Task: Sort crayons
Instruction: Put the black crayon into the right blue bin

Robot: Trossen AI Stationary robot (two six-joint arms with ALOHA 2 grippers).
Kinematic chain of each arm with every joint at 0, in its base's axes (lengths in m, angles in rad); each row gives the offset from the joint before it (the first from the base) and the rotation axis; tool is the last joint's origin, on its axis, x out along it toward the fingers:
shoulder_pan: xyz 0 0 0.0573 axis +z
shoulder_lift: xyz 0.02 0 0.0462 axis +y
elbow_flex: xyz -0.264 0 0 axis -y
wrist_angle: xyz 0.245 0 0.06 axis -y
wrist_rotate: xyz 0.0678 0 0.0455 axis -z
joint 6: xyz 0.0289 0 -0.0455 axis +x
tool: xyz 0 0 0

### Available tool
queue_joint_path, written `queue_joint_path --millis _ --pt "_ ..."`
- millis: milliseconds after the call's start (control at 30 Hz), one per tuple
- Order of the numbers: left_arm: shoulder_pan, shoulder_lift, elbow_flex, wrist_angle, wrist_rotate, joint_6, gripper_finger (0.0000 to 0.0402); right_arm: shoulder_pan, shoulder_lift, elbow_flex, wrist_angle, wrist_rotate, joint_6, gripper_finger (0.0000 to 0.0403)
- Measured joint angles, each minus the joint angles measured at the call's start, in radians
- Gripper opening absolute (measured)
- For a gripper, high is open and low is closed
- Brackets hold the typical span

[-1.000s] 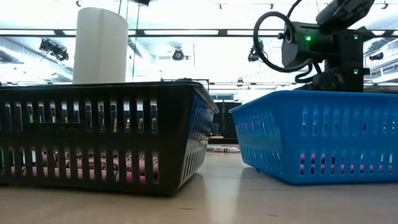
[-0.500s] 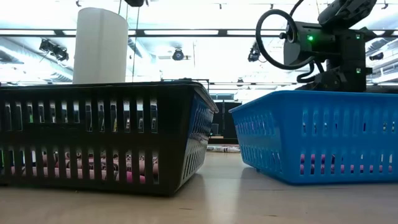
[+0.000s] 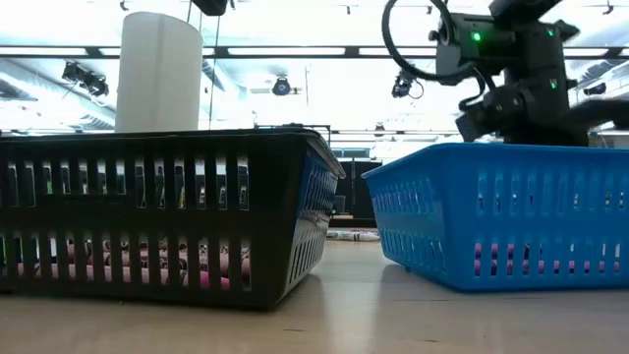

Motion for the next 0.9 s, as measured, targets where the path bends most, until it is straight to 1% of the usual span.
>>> queue_joint_path --millis 100,267,367,500,700,900 --pt "0.0 0.0 0.0 0.001 0.0 0.0 0.0119 0.0 -0.001 0.082 -0.104 -0.037 0.041 0.0049" --pt "0.002 0.0 0.0 0.003 0.0 -0.005 0.0119 0.011 -0.002 0.191 -0.232 -0.185 0.154 0.005" --pt "0.002 0.0 0.0 0.003 0.0 -0.012 0.0119 0.047 -0.002 0.215 -0.267 -0.262 0.218 0.005" --pt "0.002 0.0 0.0 0.003 0.0 -0.012 0.0119 0.116 -0.002 0.216 -0.268 -0.335 0.314 0.005" --pt "0.002 0.0 0.0 -0.001 0.0 -0.012 0.0119 0.242 -0.002 0.216 -0.265 -0.393 0.476 0.005" --pt "0.002 0.0 0.0 -0.004 0.0 -0.024 0.0119 0.384 -0.002 0.216 -0.16 -0.348 0.602 0.005"
